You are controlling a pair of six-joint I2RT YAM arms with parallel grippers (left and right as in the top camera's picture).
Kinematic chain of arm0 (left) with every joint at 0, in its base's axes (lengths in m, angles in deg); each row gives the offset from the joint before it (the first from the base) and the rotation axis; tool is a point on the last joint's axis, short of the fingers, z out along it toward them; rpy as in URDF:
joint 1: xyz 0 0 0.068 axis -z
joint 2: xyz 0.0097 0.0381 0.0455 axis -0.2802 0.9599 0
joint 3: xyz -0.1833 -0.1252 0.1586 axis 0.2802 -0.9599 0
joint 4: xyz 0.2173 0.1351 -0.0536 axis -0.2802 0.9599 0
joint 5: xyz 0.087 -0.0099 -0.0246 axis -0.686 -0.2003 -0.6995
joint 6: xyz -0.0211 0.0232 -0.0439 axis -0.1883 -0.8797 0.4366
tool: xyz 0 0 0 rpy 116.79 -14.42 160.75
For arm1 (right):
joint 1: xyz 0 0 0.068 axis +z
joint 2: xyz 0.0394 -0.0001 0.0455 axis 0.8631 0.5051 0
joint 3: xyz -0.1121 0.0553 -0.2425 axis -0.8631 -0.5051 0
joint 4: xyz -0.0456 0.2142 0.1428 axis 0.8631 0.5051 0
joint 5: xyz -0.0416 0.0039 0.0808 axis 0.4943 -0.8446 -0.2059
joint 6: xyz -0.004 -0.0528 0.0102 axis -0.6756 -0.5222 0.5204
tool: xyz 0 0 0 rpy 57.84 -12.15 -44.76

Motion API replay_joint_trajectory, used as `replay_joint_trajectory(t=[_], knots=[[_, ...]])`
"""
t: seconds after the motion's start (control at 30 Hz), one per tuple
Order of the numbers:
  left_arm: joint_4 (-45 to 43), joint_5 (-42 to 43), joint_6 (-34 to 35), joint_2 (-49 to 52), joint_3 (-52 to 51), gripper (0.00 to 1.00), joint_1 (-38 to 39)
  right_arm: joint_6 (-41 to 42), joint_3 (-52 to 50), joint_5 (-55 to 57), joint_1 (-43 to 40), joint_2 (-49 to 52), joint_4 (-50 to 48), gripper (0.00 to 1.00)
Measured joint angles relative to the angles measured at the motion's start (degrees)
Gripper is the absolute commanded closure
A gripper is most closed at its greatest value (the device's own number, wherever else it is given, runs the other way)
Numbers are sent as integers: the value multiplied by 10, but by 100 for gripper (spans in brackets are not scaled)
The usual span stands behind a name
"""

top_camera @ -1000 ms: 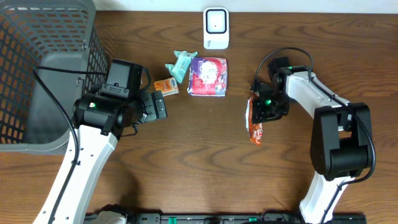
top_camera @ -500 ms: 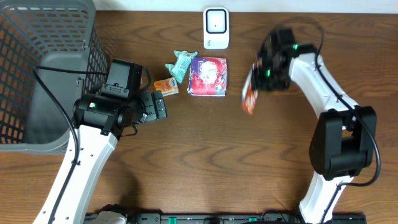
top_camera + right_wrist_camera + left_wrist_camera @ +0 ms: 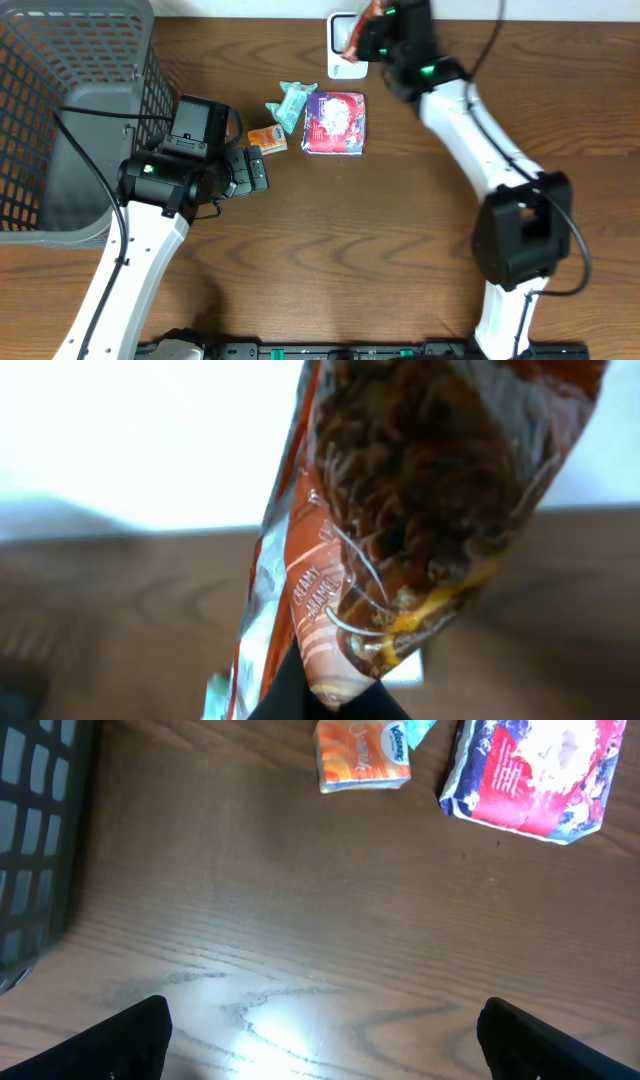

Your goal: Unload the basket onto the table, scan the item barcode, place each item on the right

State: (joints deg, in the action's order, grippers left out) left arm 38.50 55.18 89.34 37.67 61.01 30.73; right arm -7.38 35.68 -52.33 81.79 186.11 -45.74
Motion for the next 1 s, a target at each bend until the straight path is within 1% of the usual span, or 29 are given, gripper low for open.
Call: replay_joint_trajectory(t=[0.1, 0.2, 0.3, 0.47, 0.53, 0.63, 0.73, 0.77, 0.87, 1.0], knots=[[0, 0, 0, 0, 0, 2, 0, 0, 0, 86, 37, 40, -58, 99], [0, 0, 0, 0, 0, 2, 0, 0, 0, 136, 56, 74, -78, 99], [0, 0, 0, 0, 0, 2, 0, 0, 0, 173, 59, 96, -79, 99], [0, 0, 0, 0, 0, 2, 0, 0, 1, 206, 47, 98, -77, 99], [0, 0, 0, 0, 0, 2, 0, 0, 2, 213, 39, 97, -63, 99], [0, 0, 0, 0, 0, 2, 0, 12, 2, 217, 21, 85, -19, 99], [0, 0, 0, 0, 0, 2, 0, 49, 2, 219, -23, 39, 74, 99], [0, 0, 0, 0, 0, 2, 0, 63, 4, 223, -56, 7, 111, 99], [0, 0, 0, 0, 0, 2, 0, 78, 13, 225, -134, -41, 214, 99], [0, 0, 0, 0, 0, 2, 0, 92, 18, 234, -249, -57, 308, 99]])
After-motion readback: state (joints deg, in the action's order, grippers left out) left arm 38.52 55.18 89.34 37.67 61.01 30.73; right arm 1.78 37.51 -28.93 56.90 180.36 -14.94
